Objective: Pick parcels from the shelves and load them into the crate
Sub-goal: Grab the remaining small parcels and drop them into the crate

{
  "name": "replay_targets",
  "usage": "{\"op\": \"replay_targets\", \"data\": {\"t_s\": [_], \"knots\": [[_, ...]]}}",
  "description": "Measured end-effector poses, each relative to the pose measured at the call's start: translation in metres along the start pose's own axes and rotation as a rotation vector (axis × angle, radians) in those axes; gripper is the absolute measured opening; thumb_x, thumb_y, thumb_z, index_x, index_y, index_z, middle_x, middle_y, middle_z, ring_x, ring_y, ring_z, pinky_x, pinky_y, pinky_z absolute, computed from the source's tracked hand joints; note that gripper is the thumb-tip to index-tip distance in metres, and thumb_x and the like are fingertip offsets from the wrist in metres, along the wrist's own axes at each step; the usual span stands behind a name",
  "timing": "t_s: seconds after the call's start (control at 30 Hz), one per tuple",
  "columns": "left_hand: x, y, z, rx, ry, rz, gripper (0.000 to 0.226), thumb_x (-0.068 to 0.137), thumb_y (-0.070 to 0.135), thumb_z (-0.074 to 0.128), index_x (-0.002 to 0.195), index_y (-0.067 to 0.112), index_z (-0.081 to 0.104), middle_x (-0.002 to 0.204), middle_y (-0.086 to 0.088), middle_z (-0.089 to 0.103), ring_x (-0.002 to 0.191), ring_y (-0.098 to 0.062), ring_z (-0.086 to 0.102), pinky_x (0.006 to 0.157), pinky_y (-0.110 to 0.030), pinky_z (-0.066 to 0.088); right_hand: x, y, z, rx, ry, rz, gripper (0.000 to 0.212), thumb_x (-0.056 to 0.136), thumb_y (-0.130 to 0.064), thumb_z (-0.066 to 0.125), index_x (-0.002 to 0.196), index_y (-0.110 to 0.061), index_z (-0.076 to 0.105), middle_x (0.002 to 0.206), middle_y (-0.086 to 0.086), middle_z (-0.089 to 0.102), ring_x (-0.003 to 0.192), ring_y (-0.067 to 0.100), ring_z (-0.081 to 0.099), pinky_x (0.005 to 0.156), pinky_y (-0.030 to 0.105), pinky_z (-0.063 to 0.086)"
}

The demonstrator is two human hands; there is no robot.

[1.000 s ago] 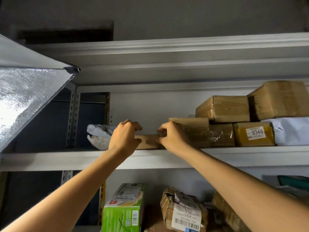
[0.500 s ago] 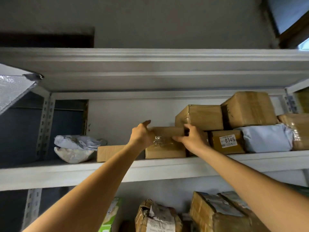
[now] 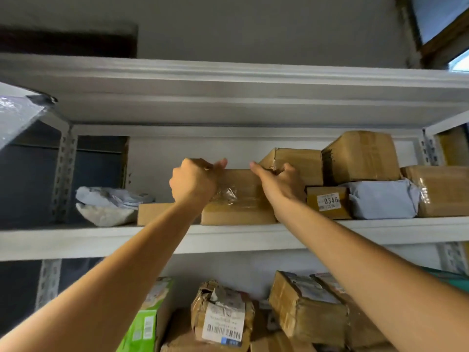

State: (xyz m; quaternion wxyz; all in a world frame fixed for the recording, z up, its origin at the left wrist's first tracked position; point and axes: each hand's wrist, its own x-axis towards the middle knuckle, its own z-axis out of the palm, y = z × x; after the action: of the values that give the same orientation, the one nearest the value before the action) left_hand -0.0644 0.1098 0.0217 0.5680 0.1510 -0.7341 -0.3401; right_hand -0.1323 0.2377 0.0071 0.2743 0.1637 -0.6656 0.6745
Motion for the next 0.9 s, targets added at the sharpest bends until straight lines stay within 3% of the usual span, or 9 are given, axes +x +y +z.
{"op": "replay_targets", "data": {"t_s": [0.1,0.17,0.23,0.37,0.5,0.6,0.67,0.83,0.9], "knots": [[-0.001,0.009,-0.016,-0.069,-0.094,-0.141,0.045,0.075,0.056,0.074,0.101,0.02,0.069,0.096,-0.007,0.068,0.088,-0.028,0.067,0.078,-0.034,0.057,-0.006,-0.026,-0.013,0.046,-0.36,0.189,0.035,0.089,-0.044,0.059,0.1,-0.011,0.056,0.106,0.006,0.058,0.086,0.02,0.053,0.072,0.028,0.04],[-0.006,0.012,-0.024,-0.227,-0.263,-0.282,0.044,0.075,0.051,0.077,0.089,0.012,0.062,0.085,-0.007,0.066,0.07,-0.021,0.07,0.063,-0.029,0.059,-0.009,-0.038,-0.021,0.009,-0.489,0.254,0.025,0.091,-0.038,0.056,0.083,-0.014,0.056,0.088,0.007,0.058,0.071,0.02,0.053,0.058,0.029,0.041],[-0.01,0.013,-0.027,-0.295,-0.403,-0.352,0.039,0.081,0.048,0.072,0.087,0.011,0.061,0.078,-0.007,0.065,0.057,-0.017,0.065,0.047,-0.024,0.052,-0.008,-0.04,-0.024,-0.033,-0.495,0.273,0.024,0.088,-0.039,0.059,0.084,-0.015,0.057,0.085,0.009,0.058,0.072,0.025,0.055,0.056,0.035,0.044],[-0.014,0.016,-0.026,-0.301,-0.403,-0.367,0.036,0.084,0.047,0.068,0.09,0.012,0.061,0.079,-0.006,0.062,0.064,-0.018,0.059,0.047,-0.026,0.041,-0.009,-0.033,-0.029,0.017,-0.532,0.323,0.031,0.088,-0.044,0.062,0.088,-0.014,0.057,0.085,0.008,0.059,0.074,0.026,0.055,0.059,0.039,0.043],[-0.019,0.012,-0.029,-0.478,-0.367,-0.362,0.02,0.081,0.027,0.076,0.087,0.011,0.064,0.077,-0.007,0.066,0.063,-0.019,0.063,0.048,-0.025,0.049,-0.011,-0.021,-0.037,0.156,-0.527,0.279,0.025,0.084,-0.037,0.07,0.091,-0.014,0.061,0.083,0.005,0.063,0.075,0.021,0.059,0.063,0.037,0.049],[-0.031,-0.004,-0.031,-0.688,-0.327,-0.252,0.019,0.075,-0.001,0.074,0.093,0.003,0.069,0.073,-0.007,0.073,0.06,-0.021,0.07,0.048,-0.026,0.053,-0.016,0.01,-0.039,0.298,-0.48,0.099,0.072,0.065,-0.025,0.085,0.131,-0.018,0.058,0.118,0.003,0.067,0.111,0.022,0.06,0.1,0.044,0.046],[-0.042,-0.02,-0.03,-0.796,-0.369,-0.083,0.04,0.073,-0.012,0.069,0.108,0.006,0.071,0.088,-0.007,0.076,0.073,-0.018,0.073,0.057,-0.025,0.057,-0.02,0.027,-0.041,0.415,-0.477,0.029,0.104,0.046,-0.018,0.088,0.142,-0.023,0.048,0.128,0.001,0.063,0.122,0.021,0.055,0.109,0.045,0.038],[-0.059,-0.05,-0.016,-0.899,-0.418,0.137,0.079,0.062,-0.015,0.076,0.134,0.01,0.055,0.12,-0.007,0.069,0.109,-0.02,0.066,0.076,-0.029,0.058,-0.013,0.044,-0.044,0.326,-0.455,-0.161,0.109,0.055,0.013,0.084,0.147,-0.021,0.037,0.131,-0.015,0.055,0.11,-0.008,0.05,0.092,0.014,0.041],[-0.065,-0.058,-0.009,-0.912,-0.426,0.177,0.085,0.059,-0.01,0.078,0.137,0.009,0.051,0.124,-0.008,0.067,0.114,-0.022,0.064,0.078,-0.03,0.058,-0.014,0.049,-0.046,0.265,-0.44,-0.219,0.109,0.056,0.014,0.083,0.148,-0.023,0.036,0.131,-0.017,0.051,0.117,-0.008,0.046,0.095,0.015,0.04]]}}
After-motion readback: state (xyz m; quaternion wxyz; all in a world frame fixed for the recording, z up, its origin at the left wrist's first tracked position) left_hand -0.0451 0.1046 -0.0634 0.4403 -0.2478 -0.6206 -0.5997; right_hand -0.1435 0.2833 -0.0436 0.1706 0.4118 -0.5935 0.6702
